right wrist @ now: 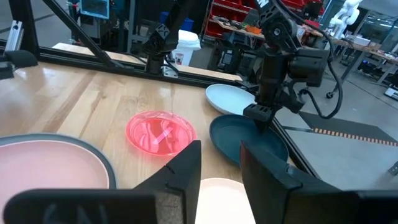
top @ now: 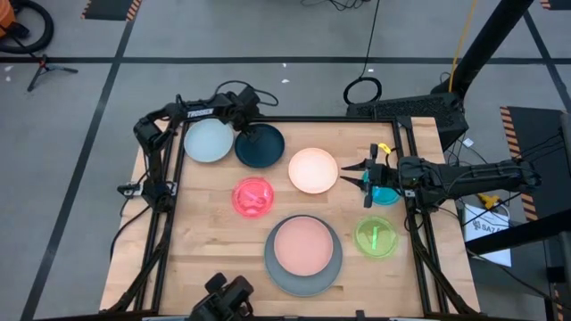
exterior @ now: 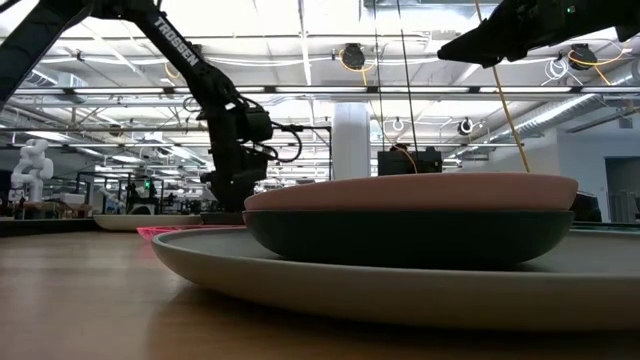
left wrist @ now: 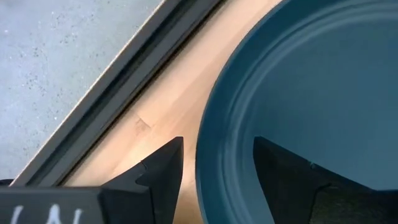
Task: Stack plastic plates
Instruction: Stack the black plate on top of the light pink plate
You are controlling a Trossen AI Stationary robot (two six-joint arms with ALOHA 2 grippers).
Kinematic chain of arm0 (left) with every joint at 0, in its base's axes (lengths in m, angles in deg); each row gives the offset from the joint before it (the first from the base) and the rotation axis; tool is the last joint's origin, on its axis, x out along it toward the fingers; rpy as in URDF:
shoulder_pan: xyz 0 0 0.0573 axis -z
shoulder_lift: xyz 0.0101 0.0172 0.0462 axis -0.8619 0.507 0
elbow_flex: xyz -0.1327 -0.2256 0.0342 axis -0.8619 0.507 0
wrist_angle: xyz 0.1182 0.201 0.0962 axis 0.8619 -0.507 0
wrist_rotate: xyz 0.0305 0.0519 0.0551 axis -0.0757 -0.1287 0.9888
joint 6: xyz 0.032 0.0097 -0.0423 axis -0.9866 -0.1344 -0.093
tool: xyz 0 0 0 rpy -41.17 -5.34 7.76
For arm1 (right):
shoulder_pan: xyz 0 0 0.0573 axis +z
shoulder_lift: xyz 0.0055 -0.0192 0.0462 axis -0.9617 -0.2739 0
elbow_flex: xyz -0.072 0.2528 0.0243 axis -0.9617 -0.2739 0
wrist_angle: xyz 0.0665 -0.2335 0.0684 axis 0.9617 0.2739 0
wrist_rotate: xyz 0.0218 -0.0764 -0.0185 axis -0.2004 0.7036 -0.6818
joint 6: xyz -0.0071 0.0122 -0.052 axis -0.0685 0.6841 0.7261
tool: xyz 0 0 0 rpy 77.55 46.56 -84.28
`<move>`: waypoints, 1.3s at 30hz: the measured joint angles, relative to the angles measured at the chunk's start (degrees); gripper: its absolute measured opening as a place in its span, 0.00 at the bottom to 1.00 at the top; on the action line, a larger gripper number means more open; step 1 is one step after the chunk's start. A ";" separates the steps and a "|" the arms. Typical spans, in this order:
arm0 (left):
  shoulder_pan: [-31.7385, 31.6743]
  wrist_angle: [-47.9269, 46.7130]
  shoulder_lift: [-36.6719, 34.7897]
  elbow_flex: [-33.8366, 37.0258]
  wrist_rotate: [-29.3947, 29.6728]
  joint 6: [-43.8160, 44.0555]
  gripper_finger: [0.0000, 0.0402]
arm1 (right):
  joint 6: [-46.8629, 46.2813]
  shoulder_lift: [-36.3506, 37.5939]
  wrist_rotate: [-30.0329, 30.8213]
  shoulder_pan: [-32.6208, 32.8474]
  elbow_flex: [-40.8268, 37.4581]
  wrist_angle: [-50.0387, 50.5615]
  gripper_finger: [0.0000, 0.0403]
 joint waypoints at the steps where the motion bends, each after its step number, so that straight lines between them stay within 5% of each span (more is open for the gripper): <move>1: 0.04 0.22 0.60 0.00 0.00 0.00 0.50 | -0.01 0.00 0.00 0.00 0.00 0.05 0.25; 13: 1.52 0.89 1.97 -0.02 0.66 0.01 0.49 | -0.01 0.00 1.64 0.00 0.00 0.32 0.25; 29: 1.66 2.88 1.65 -0.17 -0.20 2.15 0.07 | -0.07 -0.01 1.55 0.02 0.00 0.38 0.25; 39: 1.59 2.17 -7.64 0.00 1.05 2.45 0.02 | -0.07 0.00 1.51 0.02 0.00 0.38 0.25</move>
